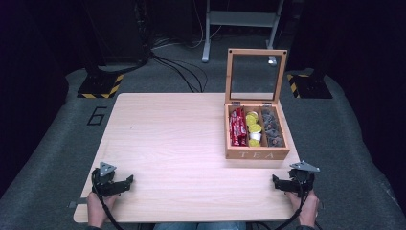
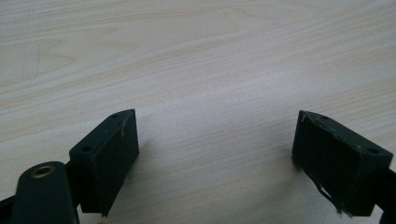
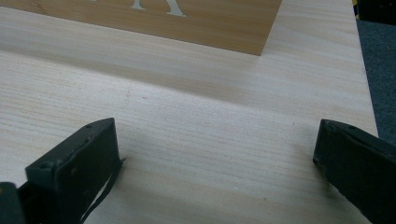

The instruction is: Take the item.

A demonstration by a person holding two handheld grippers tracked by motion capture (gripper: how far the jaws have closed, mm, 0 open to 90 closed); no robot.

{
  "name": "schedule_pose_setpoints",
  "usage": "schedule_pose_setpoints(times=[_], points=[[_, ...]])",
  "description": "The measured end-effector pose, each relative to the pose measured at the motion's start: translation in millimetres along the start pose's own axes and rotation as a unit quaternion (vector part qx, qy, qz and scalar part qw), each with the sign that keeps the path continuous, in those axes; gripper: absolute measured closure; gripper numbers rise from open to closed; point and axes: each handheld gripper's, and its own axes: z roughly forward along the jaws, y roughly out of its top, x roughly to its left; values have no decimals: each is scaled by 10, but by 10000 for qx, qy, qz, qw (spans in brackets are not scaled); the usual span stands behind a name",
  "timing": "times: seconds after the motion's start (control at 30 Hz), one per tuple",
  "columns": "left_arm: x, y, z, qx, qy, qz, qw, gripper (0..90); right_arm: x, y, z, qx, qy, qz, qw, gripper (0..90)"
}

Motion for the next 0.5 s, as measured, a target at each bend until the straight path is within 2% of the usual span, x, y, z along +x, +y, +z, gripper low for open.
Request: schedule_pose_setpoints(times=[0.23,0.5], points=[[24,5,2,5,-81,42,10000,150,-17,9,10,-11,30,-74,10000,0],[24,5,9,-17,-27,-6,10000,142,-24,13,11,-5,16,-27,10000,0]])
